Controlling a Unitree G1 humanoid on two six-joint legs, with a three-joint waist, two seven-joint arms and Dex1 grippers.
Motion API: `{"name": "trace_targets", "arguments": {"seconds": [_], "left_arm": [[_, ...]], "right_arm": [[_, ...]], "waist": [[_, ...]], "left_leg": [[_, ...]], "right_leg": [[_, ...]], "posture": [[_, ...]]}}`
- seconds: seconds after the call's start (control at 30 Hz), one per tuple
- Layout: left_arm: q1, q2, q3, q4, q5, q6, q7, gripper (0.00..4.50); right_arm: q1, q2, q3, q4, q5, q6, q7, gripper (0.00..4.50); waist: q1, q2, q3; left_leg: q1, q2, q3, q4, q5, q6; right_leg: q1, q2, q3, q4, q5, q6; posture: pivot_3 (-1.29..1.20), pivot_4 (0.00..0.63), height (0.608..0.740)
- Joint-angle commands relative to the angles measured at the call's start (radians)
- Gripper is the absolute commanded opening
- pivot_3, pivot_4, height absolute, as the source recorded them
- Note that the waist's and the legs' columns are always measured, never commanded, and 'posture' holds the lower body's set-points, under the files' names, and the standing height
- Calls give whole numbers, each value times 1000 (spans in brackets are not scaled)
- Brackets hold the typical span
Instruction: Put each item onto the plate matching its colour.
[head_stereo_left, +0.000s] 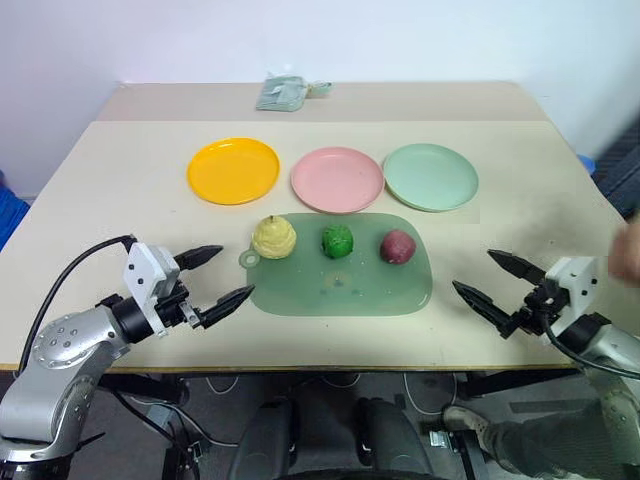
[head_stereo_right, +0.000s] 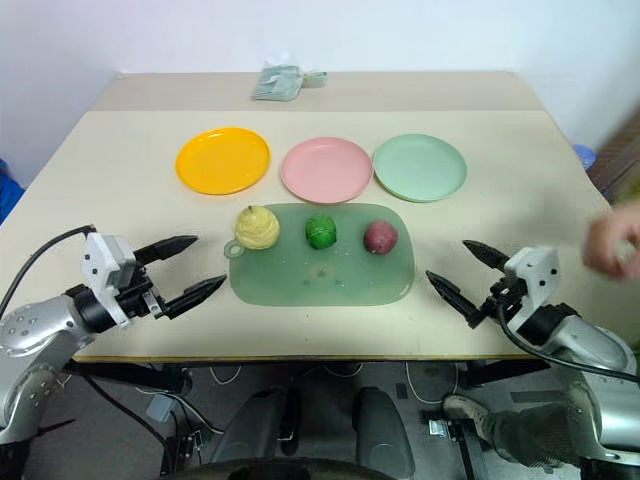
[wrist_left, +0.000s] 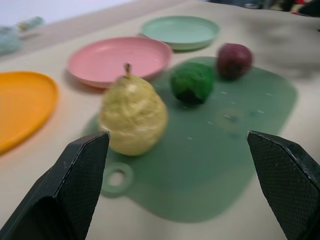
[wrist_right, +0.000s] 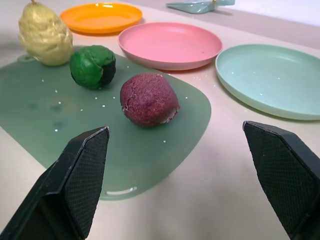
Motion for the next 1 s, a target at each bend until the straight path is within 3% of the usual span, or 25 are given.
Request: {"name": "trace_targets", "arguments": {"seconds": [0.03, 0.47, 0.77, 1.0], "left_arm": [[4, 13, 34, -17, -18, -11, -19, 4500], [-12, -8, 27, -12, -13, 21, 43, 4500], [-201, -52, -46, -16, -58, 244, 239, 4500], [-395, -131, -130, -17, -39, 429, 419, 4500]], "right_arm": [[-10, -14, -30, -51, 22, 9, -1, 4366], [-61, -18, 34, -78, 9, 31, 33, 4366], [-181, -58, 128, -154, 106, 74, 186, 4366], [-318, -98, 213, -87, 106, 89, 309, 4366]], "waist": [[0, 0, 0], [1, 0, 0], [2, -1, 0], [0, -3, 1]], "left_leg": [[0, 0, 0, 0, 0, 0], [-1, 0, 0, 0, 0, 0], [-1, -1, 0, 0, 0, 0], [-1, -1, -1, 2, 0, 1]], "right_leg": [[0, 0, 0, 0, 0, 0], [-1, -1, 0, 0, 0, 0], [0, 0, 0, 0, 0, 1], [1, 3, -1, 1, 0, 1]], "posture": [[0, 150, 740], [0, 150, 740], [0, 150, 740], [0, 150, 740]]}}
